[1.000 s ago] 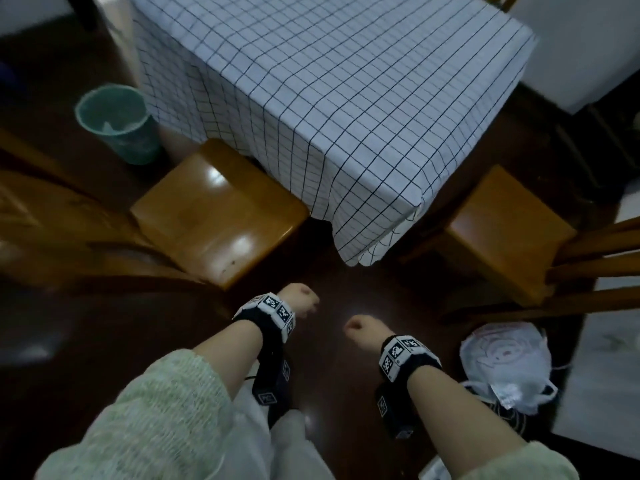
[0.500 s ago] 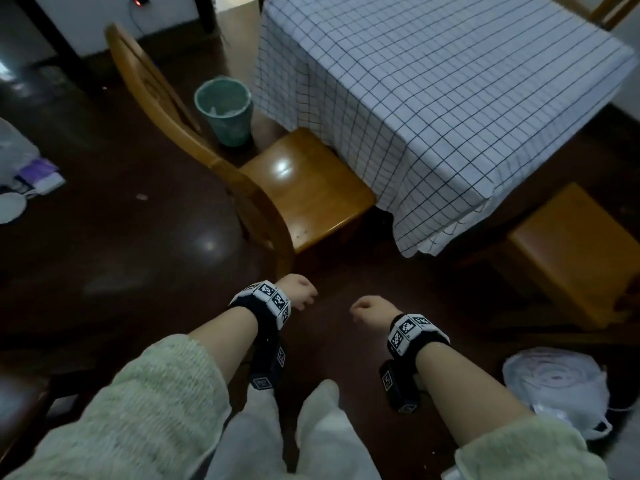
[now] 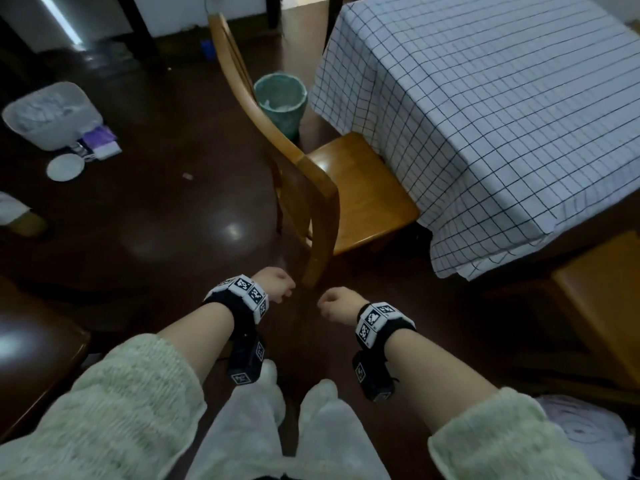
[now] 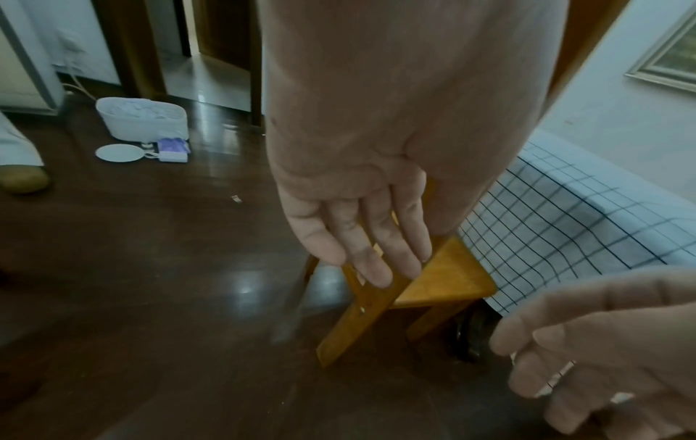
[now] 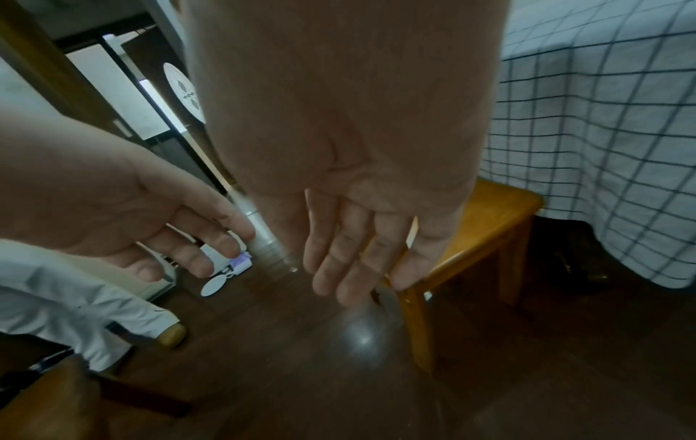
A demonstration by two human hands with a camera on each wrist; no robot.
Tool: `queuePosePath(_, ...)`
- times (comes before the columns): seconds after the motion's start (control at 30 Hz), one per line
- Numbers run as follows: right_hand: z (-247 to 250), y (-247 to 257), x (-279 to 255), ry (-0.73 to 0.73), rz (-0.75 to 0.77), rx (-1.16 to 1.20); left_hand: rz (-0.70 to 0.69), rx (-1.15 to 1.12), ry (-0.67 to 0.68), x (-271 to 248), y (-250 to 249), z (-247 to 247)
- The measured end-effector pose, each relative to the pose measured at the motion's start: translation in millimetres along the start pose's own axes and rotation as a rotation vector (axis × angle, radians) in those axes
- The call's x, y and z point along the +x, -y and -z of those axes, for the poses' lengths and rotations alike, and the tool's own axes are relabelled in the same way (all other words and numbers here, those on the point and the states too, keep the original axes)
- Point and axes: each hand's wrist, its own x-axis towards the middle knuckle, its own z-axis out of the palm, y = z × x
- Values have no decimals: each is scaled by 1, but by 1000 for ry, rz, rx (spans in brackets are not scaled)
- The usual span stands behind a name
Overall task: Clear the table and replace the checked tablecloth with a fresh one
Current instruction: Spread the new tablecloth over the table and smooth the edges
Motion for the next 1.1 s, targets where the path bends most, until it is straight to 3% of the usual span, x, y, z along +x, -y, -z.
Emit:
queuePosePath(0.2, -13, 79, 39, 86, 41, -93, 9, -58, -69, 20, 25, 75)
queuePosePath(0.5, -31, 252, 144, 85, 72, -186, 31, -151, -104, 81, 64, 257)
queuePosePath(0.67, -34, 329, 193, 115, 124, -179, 53, -128, -157, 100, 79, 333)
queuePosePath(0.87, -9, 386, 255, 117, 131, -275, 92, -197, -180, 135, 84, 395)
queuePosePath(1.1, 43, 451, 338, 83, 110, -339, 134, -288, -232, 196, 57, 467)
